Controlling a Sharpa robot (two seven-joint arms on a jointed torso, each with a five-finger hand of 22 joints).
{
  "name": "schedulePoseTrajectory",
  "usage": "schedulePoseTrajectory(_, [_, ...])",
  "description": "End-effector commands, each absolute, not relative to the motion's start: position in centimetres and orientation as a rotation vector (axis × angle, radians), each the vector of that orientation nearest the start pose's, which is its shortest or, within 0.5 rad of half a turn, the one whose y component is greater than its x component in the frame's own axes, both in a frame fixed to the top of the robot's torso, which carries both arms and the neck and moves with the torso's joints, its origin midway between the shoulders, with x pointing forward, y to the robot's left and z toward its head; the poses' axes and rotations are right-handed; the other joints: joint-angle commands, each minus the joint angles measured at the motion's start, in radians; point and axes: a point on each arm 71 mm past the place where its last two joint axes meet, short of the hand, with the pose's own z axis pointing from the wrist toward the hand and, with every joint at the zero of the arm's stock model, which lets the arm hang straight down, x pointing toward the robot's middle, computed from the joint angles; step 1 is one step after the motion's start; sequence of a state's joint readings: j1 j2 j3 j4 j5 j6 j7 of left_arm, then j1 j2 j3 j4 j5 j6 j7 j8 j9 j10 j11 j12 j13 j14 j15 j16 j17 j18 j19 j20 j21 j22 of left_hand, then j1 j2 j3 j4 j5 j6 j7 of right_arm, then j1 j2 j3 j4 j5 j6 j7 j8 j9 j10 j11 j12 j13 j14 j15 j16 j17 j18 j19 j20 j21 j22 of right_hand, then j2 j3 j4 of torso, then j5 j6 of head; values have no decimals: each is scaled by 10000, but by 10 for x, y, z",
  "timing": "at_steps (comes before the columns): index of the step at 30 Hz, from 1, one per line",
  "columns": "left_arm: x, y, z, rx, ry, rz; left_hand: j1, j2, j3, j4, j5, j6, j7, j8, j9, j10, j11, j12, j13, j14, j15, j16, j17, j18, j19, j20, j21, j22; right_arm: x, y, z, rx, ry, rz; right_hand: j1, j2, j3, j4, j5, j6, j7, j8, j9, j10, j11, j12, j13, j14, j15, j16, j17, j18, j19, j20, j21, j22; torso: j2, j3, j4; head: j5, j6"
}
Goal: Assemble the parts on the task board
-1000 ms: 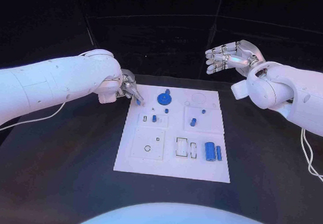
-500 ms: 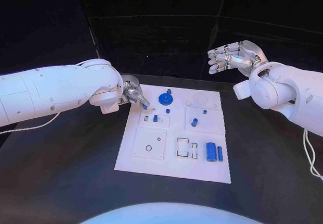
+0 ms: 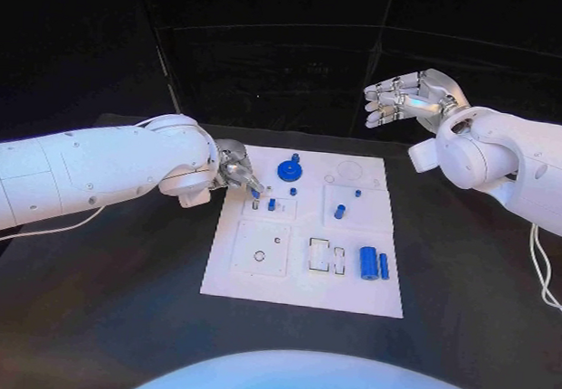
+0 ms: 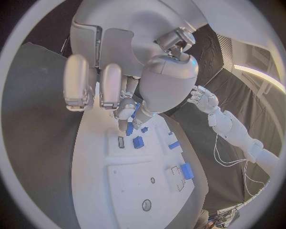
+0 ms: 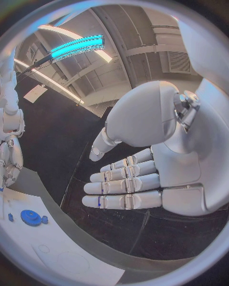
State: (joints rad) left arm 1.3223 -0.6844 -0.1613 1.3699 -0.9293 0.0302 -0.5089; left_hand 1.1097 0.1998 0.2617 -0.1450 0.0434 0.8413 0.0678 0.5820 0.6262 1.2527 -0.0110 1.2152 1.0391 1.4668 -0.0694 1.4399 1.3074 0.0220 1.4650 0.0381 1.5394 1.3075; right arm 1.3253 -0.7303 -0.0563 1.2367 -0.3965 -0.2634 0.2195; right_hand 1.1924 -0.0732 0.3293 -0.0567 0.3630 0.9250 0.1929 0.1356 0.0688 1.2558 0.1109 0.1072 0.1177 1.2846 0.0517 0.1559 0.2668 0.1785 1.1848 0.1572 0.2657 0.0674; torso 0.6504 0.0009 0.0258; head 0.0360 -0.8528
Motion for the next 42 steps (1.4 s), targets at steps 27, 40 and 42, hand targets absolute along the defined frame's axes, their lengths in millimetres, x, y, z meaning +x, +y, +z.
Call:
schedulePoseTrajectory(27, [507,181,-224,-1964,23124,-3809,-118,15,963,-740,33,-73,-35,70,24,39,-9,18,-23,758,-85,-20,1472,-111,868,-82,21,2214,556,-230,-138,6991,15377,12417,17,41,-11,68,27,-68,14,32,4,8,29,-69,-17,17,38,-67,9,50,78,12,-40,-11,-2,5,1,-3,-91])
schedulePoseTrajectory(40, [505,180,-226,-1762,23444,-3665,-144,-30,1072,-767,34,-85,-36,81,41,19,-10,-8,-55,755,-86,-32,1462,-109,864,-83,15,2206,556,-230,-138,6979,15390,12425,17,41,-11,68,27,-68,14,32,4,8,29,-69,-17,17,38,-67,9,50,78,12,-40,-11,-1,6,0,-4,-128])
schedulePoseTrajectory(42, [505,180,-226,-1734,23486,-3647,-144,-30,1072,-767,34,-85,-36,81,41,19,-10,-8,-55,755,-86,-32,1462,-109,864,-83,15,2206,556,-230,-138,6978,15393,12427,17,41,-11,68,27,-68,14,32,4,8,29,-69,-17,17,38,-67,9,50,78,12,-40,-11,1,6,0,-15,-143])
